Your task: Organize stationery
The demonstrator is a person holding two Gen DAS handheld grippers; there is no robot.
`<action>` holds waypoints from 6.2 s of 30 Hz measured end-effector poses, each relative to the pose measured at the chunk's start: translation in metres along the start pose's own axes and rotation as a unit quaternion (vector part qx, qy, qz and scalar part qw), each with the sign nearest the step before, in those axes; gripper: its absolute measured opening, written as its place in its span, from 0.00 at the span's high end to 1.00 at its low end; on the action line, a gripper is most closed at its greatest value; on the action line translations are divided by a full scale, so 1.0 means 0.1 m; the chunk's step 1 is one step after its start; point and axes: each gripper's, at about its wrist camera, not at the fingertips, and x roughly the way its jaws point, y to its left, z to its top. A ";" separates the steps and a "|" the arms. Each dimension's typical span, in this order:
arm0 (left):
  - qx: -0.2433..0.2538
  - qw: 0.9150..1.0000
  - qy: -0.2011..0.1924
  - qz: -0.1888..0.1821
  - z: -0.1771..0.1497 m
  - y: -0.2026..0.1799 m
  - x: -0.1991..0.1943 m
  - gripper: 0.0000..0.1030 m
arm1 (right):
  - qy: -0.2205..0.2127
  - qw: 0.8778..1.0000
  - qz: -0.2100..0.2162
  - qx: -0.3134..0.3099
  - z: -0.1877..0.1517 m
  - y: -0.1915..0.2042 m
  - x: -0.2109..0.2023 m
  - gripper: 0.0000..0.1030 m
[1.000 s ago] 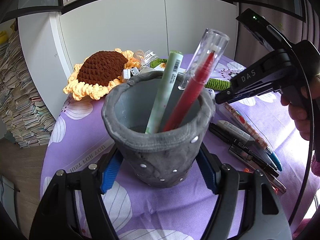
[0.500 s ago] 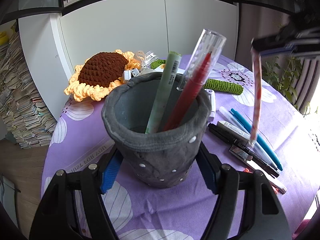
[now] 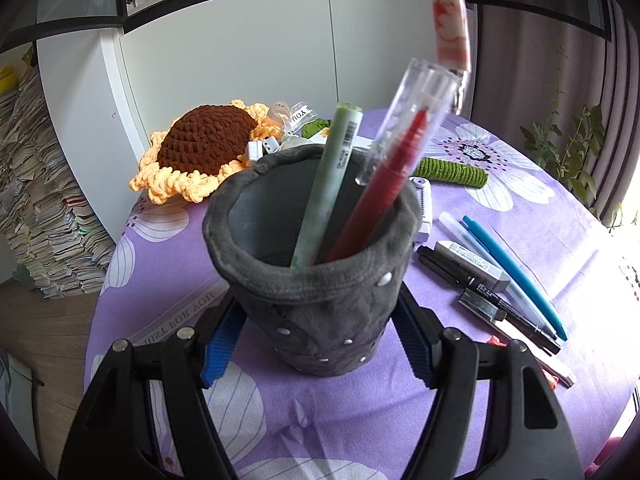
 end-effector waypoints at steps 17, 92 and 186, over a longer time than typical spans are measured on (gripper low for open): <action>-0.001 1.000 0.001 -0.003 0.01 0.00 0.03 0.32 | 0.004 0.999 0.024 -0.026 -0.02 0.18 0.45 0.90; -0.002 1.000 0.003 -0.001 0.01 0.02 0.04 0.31 | 0.332 0.942 -0.029 -0.030 -1.56 -0.61 1.17 0.80; -0.003 1.000 0.006 -0.005 0.00 0.02 0.04 0.30 | 0.005 0.996 0.041 0.084 0.03 -0.25 0.01 0.89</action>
